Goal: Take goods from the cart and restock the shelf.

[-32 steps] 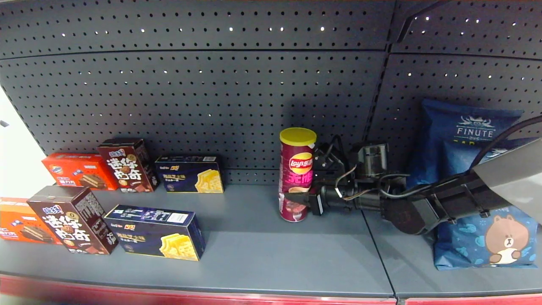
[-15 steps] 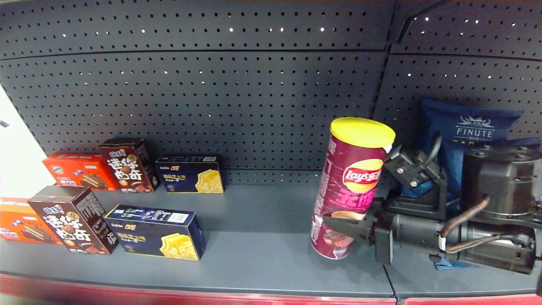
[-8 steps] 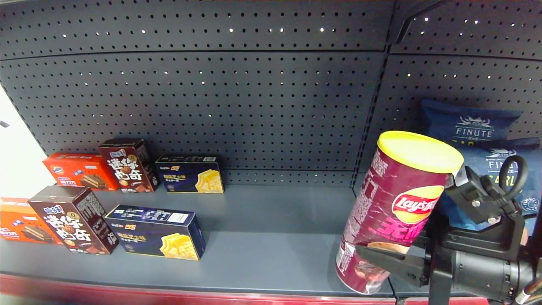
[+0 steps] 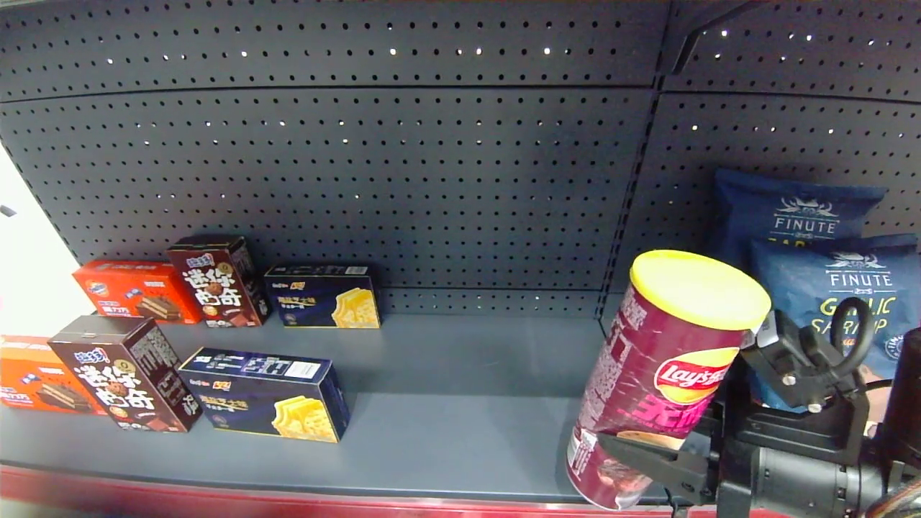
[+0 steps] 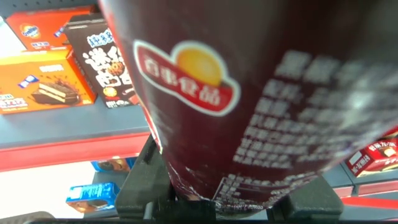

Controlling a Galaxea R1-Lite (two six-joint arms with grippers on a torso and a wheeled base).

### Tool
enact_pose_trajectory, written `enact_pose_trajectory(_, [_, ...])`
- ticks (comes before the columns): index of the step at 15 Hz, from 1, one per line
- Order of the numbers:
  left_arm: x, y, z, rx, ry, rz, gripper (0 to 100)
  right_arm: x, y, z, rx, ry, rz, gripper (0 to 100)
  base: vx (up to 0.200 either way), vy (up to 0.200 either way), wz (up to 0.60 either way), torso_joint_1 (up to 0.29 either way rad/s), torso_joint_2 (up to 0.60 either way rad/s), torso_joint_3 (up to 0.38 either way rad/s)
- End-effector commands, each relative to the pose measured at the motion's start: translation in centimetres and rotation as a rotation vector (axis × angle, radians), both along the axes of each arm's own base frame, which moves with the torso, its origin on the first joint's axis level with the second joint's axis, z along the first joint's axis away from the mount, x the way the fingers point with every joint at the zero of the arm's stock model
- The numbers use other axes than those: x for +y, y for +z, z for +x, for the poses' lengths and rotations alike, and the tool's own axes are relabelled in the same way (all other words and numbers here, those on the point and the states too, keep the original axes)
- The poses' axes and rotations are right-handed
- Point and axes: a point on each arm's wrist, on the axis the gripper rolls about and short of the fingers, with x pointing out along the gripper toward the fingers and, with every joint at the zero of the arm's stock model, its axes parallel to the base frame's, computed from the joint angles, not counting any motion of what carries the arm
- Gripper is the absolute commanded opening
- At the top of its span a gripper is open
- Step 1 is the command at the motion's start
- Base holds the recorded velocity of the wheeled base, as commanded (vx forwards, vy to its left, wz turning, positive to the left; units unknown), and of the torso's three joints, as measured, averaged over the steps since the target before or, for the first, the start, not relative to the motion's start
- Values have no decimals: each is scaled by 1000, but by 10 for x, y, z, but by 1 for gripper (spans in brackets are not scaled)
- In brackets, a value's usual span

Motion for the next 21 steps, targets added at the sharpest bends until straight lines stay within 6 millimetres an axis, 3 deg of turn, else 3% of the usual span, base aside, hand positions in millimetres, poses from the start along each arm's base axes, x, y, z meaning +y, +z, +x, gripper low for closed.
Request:
enact_pose_trajectory(1, [0,4,2,2,1,0,0,9,-17,11,45,1,-39,0,0,0,0,0,0,0])
enact_pose_trajectory(13, [0,9,6,17,7,3,0,42,-29,54,30,12,-37,0,0,0,0,0,0,0])
enact_pose_trajectory(21, [0,7,6,23,7,3,0,60,-38,71,40,25,-49,0,0,0,0,0,0,0])
